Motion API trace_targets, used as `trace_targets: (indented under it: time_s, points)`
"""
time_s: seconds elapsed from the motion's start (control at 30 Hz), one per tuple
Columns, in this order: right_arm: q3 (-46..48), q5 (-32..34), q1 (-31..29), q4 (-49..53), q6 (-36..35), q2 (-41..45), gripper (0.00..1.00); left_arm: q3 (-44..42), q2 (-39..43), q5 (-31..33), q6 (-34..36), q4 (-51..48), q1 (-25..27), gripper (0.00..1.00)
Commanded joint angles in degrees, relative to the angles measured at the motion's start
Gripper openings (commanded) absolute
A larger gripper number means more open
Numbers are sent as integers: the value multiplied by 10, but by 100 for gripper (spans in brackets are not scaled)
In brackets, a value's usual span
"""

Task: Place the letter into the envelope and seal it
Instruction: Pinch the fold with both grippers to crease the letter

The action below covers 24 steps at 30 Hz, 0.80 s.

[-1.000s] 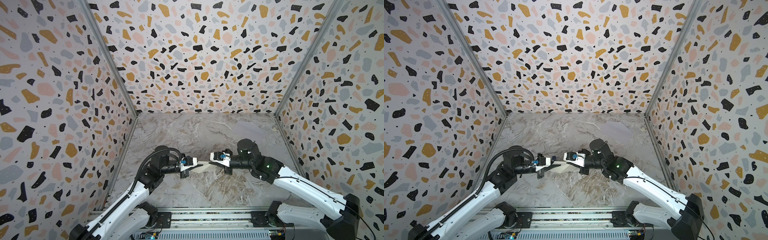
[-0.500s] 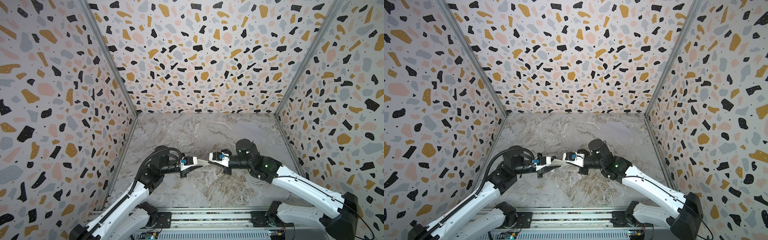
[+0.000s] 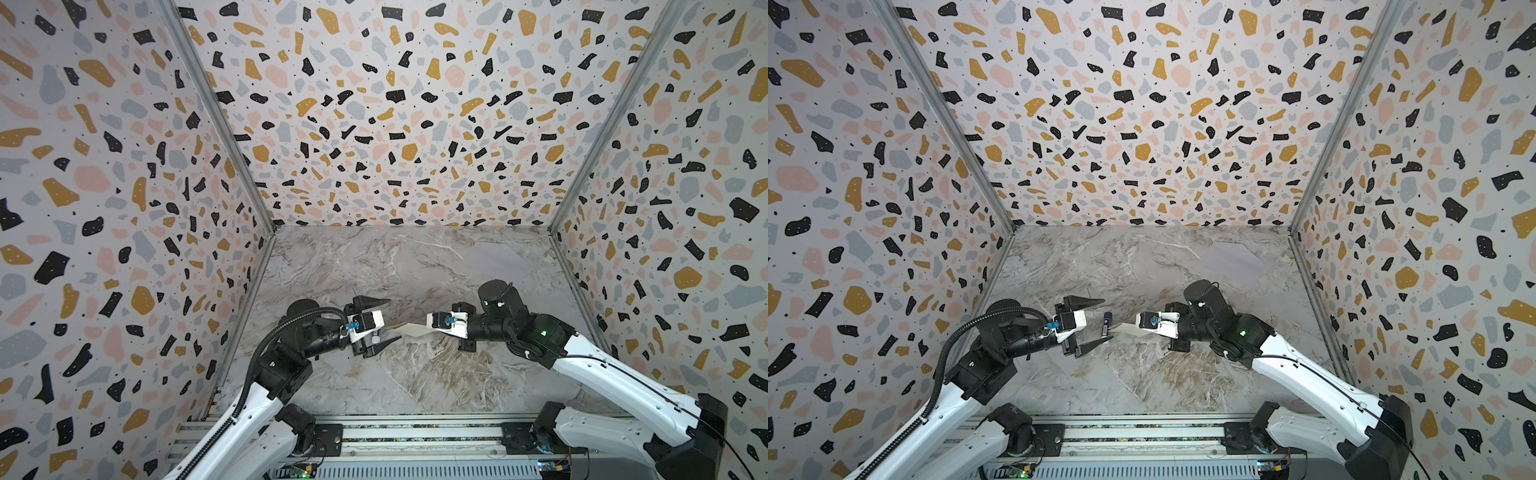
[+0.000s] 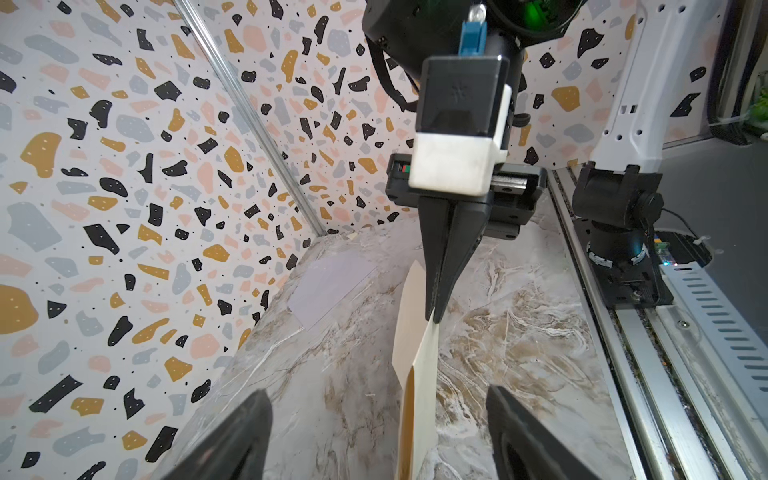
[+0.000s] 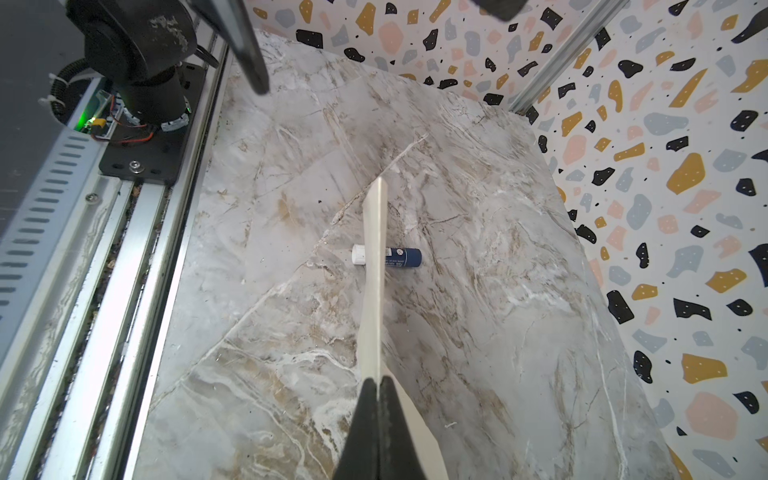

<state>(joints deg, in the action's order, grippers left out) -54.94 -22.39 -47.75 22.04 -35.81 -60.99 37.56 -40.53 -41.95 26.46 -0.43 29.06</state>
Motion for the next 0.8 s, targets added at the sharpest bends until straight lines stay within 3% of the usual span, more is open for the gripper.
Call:
trace_targets:
  time_s: [0.0, 0.17, 0.57, 0.77]
  points:
    - [-12, -22, -6, 13, -15, 11, 0, 19, -23, -40, -1, 2, 4, 82]
    - [-16, -21, -16, 8, -16, 4, 0, 23, -65, -77, -4, 2, 6, 72]
    - [-15, -16, -24, -4, -15, -2, 0, 19, -102, -76, 2, 4, 29, 46]
    - [-15, -9, -23, -4, -13, -2, 0, 20, -111, -80, 3, 7, 34, 23]
